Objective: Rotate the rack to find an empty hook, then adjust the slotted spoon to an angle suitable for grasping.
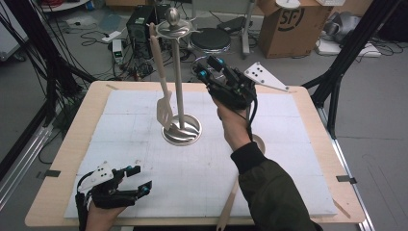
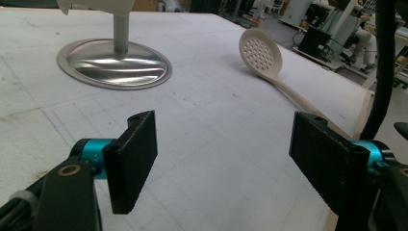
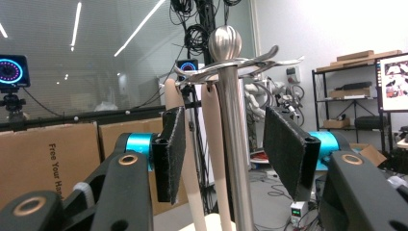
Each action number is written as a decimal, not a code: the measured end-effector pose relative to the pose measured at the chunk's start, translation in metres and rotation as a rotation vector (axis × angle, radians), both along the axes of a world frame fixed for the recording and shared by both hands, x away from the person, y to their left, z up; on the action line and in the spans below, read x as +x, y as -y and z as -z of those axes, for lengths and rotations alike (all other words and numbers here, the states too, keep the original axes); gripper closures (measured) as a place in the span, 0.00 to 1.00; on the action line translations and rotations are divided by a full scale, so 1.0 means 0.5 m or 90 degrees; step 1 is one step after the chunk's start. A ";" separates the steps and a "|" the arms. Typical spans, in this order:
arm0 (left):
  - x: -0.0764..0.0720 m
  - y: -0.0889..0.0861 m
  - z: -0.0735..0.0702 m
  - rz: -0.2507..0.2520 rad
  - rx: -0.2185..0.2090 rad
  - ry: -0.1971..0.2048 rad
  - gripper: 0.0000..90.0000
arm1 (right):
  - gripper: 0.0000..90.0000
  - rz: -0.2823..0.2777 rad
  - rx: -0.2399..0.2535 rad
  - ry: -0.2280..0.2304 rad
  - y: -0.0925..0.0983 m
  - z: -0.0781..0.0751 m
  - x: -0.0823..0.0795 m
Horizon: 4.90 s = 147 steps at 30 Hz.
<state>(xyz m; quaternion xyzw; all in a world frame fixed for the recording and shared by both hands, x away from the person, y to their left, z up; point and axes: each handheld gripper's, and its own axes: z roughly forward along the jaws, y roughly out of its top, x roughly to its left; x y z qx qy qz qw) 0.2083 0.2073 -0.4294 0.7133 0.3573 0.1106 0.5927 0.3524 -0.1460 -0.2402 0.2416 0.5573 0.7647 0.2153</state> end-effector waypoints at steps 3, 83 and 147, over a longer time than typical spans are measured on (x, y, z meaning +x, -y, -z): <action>0.001 0.002 0.001 0.001 0.001 -0.002 0.29 | 0.54 -0.006 -0.006 -0.004 0.018 0.004 -0.013; 0.000 0.003 0.007 -0.001 0.013 0.002 0.29 | 0.39 -0.061 -0.177 -0.157 0.200 0.291 -0.193; -0.003 0.009 0.007 0.005 0.016 0.010 0.29 | 1.00 -0.227 -0.371 -0.359 0.259 0.428 -0.246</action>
